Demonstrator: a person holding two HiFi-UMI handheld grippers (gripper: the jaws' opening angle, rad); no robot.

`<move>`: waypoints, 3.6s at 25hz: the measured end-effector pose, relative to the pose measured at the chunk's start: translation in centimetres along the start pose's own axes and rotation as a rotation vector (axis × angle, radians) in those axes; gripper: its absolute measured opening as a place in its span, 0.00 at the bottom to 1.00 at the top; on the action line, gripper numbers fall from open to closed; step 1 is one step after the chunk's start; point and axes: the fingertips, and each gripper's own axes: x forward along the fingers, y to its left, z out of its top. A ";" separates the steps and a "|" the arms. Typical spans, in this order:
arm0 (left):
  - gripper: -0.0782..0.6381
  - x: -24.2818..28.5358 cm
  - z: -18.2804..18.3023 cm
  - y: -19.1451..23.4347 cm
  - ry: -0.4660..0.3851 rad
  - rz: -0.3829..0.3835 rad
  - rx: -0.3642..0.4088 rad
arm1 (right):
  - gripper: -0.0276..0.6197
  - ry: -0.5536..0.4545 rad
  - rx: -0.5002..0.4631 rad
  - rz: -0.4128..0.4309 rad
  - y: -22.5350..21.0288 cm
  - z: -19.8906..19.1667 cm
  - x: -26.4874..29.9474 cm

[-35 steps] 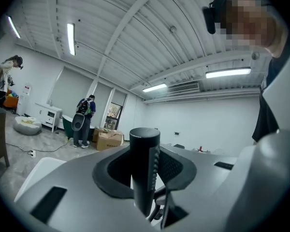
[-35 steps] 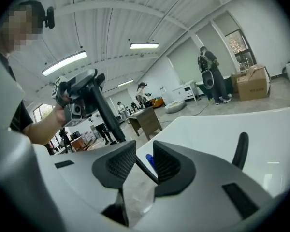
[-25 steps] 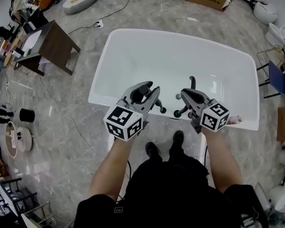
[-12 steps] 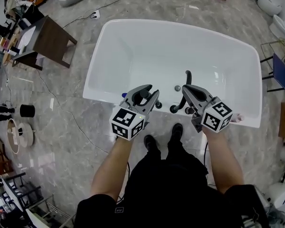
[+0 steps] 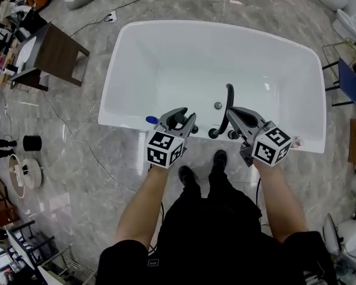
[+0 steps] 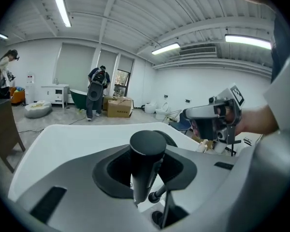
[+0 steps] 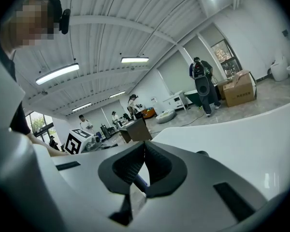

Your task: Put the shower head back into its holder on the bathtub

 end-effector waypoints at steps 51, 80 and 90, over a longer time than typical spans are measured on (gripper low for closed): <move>0.30 7.2 -16.7 1.0 0.387 0.092 -0.025 | 0.06 0.064 0.069 0.029 -2.5 -1.3 -1.3; 0.56 4.2 -11.5 0.0 0.251 0.076 -0.083 | 0.06 0.044 0.081 0.097 -0.4 0.1 1.1; 0.40 -2.4 -8.2 1.6 0.132 0.090 -0.122 | 0.06 0.056 0.062 0.130 3.6 0.1 4.1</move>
